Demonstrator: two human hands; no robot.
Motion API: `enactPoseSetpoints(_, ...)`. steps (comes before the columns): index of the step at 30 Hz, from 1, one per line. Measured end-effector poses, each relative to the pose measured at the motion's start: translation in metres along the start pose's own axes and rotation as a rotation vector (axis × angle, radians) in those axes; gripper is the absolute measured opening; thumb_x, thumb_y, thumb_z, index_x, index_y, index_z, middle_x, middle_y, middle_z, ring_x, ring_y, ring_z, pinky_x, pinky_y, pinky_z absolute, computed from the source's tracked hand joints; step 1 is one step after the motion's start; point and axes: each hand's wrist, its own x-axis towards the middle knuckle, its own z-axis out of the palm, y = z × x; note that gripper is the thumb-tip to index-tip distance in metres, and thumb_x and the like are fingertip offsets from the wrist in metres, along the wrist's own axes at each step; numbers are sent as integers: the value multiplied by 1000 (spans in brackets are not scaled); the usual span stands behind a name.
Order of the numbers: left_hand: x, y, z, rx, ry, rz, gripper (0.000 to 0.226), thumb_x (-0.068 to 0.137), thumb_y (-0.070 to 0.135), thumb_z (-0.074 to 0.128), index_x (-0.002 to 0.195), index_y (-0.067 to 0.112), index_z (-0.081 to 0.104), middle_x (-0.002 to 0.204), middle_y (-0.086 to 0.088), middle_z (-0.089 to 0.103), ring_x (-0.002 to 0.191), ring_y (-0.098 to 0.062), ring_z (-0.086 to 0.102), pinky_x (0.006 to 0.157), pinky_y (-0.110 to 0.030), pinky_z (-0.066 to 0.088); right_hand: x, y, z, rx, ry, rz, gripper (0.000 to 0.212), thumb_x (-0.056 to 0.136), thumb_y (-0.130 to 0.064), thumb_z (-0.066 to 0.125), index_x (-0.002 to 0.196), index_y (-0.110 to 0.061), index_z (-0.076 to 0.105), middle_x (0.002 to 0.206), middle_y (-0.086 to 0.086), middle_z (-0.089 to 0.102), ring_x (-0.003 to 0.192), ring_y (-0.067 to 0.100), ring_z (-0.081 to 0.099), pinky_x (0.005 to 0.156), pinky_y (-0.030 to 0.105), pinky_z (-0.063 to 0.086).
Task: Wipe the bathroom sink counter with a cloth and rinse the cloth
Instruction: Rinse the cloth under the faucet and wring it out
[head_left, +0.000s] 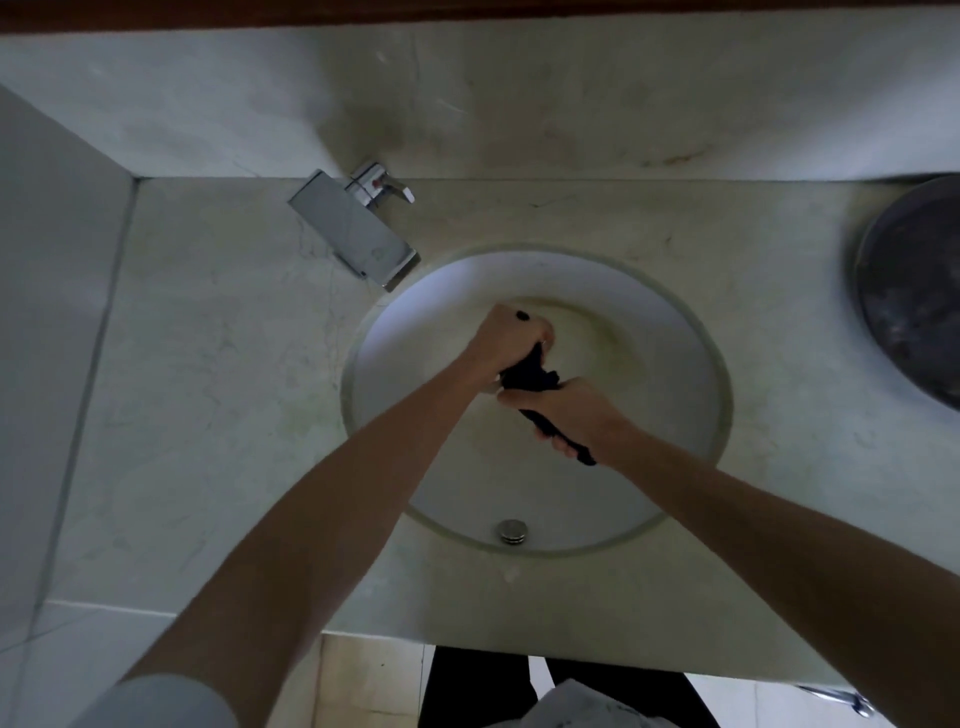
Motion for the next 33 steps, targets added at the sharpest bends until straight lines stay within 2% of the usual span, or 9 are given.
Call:
enactPoseSetpoints(3,16,-21,15,228,54,-38,26,88,12,60,99,-10,68,90,-34,65,74,-36,64,57,-31,43,20,14,12,-259,100,-40,31,78,-41,79,76,-14,62,62,-1,61,46,9,54,44,22,41)
enactPoseSetpoints(6,19,-33,26,487,80,-29,30,88,12,57,110,-7,64,84,-18,62,62,-22,52,49,-25,33,31,20,22,-617,136,-51,21,77,-36,73,80,-18,63,71,-3,64,64,13,64,56,27,52)
enactPoseSetpoints(12,26,-51,26,599,113,-89,23,87,18,59,104,4,65,111,-16,69,98,-33,66,72,-32,47,38,14,39,-980,122,-79,20,85,-36,64,96,-19,63,88,-1,62,87,22,66,70,29,50)
enactPoseSetpoints(16,27,-55,22,629,127,-104,8,89,17,60,91,9,60,108,-13,69,93,-30,65,70,-30,45,38,13,46,-1069,121,-116,21,90,-33,61,102,-17,67,87,0,61,94,22,69,70,30,50)
enactPoseSetpoints(20,25,-56,21,708,113,-114,16,92,19,58,101,7,64,114,-14,67,103,-31,66,78,-31,48,34,15,50,-1068,151,-111,24,90,-30,61,108,-14,66,88,1,60,94,23,68,65,29,45)
enactPoseSetpoints(23,23,-58,19,783,89,-133,27,92,20,56,113,5,66,118,-13,66,108,-30,66,90,-34,52,32,16,55,-1071,143,-153,23,93,-29,58,111,-15,64,102,4,67,98,25,68,69,30,46)
enactPoseSetpoints(27,18,-56,15,832,72,-124,22,92,20,55,105,6,66,115,-13,67,105,-30,66,85,-33,51,29,16,61,-1067,146,-176,28,91,-32,61,113,-15,64,104,3,68,99,25,68,70,30,46)
enactPoseSetpoints(30,15,-46,13,754,82,-83,15,90,19,55,96,7,61,111,-14,68,98,-30,66,76,-31,48,28,15,55,-984,194,-147,25,88,-33,63,105,-15,57,92,1,60,87,23,65,64,28,43)
enactPoseSetpoints(33,11,-41,-8,500,132,-42,40,93,39,57,121,10,55,130,-15,55,110,-31,59,90,-37,51,23,17,23,-964,358,-166,27,85,-31,64,102,-12,54,81,-1,50,73,21,55,55,27,37)
